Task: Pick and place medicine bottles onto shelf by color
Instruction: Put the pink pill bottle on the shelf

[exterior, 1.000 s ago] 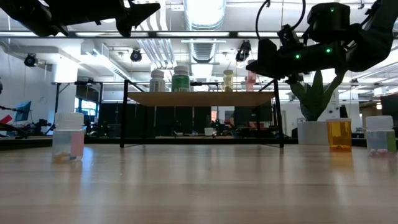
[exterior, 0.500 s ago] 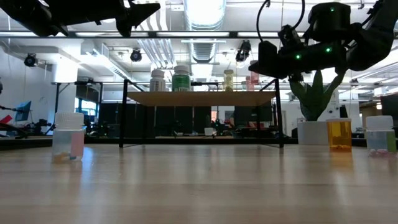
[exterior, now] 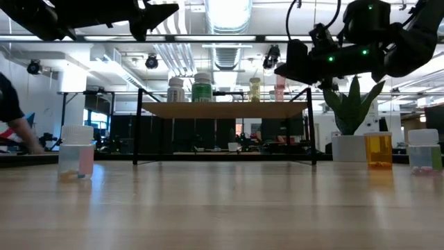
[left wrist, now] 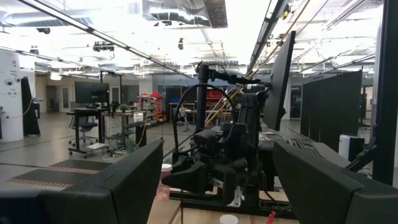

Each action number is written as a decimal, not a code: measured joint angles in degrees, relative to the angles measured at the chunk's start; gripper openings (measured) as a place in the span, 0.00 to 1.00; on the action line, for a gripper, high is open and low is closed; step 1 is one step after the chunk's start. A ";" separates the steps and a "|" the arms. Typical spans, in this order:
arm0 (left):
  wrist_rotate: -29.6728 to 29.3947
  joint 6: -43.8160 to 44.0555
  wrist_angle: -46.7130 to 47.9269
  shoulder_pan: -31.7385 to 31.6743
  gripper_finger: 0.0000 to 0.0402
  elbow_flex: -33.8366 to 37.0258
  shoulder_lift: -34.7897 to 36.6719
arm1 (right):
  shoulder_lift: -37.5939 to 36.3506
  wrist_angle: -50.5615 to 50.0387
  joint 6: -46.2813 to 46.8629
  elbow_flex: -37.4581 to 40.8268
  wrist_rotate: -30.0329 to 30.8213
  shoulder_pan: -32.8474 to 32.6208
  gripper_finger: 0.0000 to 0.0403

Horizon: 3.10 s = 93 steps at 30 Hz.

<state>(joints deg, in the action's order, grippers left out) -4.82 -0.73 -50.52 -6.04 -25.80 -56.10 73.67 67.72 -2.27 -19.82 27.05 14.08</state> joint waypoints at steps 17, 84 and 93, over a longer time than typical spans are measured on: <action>-0.03 0.03 0.00 0.00 0.72 0.00 0.00 | -0.04 -2.40 -5.80 -5.29 22.50 -9.50 0.28; -0.24 0.28 0.02 -0.02 0.72 0.00 0.00 | 11.53 -12.30 2.25 -11.67 32.10 -7.23 0.43; -0.24 0.28 0.04 0.00 0.72 0.00 -0.01 | 8.81 -12.38 0.03 -11.63 32.91 -8.75 0.51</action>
<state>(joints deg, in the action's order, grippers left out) -5.06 -0.45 -50.49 -6.04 -25.80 -56.11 82.48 55.34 -2.25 -31.44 59.96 5.33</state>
